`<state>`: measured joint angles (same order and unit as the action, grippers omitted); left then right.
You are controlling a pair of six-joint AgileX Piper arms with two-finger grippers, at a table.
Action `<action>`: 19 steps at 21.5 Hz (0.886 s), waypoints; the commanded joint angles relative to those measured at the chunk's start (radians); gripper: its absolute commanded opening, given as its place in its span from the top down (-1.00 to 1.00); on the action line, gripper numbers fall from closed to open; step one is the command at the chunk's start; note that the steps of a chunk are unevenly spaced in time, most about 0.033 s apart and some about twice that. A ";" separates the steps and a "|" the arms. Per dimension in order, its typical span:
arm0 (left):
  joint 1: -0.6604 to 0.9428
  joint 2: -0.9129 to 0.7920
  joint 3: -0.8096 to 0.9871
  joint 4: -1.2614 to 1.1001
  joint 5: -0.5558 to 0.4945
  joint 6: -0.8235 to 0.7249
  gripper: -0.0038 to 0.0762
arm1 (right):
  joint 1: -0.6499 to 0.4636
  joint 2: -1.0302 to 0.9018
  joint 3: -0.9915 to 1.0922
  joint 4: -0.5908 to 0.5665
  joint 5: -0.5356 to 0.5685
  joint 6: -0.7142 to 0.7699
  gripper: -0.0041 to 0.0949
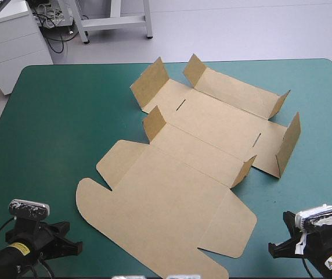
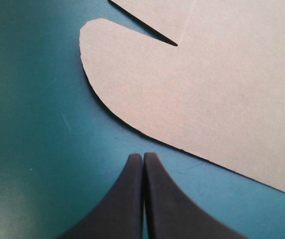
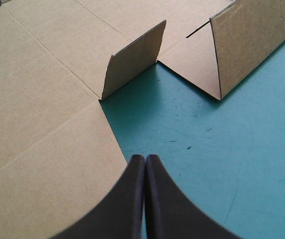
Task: Fold the box
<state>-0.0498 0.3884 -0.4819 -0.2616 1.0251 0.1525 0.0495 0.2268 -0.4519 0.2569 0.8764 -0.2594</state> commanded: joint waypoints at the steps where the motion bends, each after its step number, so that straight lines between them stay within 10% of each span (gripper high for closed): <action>1: -0.005 0.017 -0.027 -0.012 -0.057 -0.014 0.98 | 0.005 0.022 -0.033 0.011 -0.063 -0.002 0.96; 19: -0.005 0.017 -0.027 -0.012 -0.057 -0.014 0.98 | 0.005 0.022 -0.057 0.023 -0.016 -0.002 0.95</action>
<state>-0.0498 0.3884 -0.4819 -0.2586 1.0229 0.1464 0.0495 0.2268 -0.4563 0.2597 0.8883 -0.2594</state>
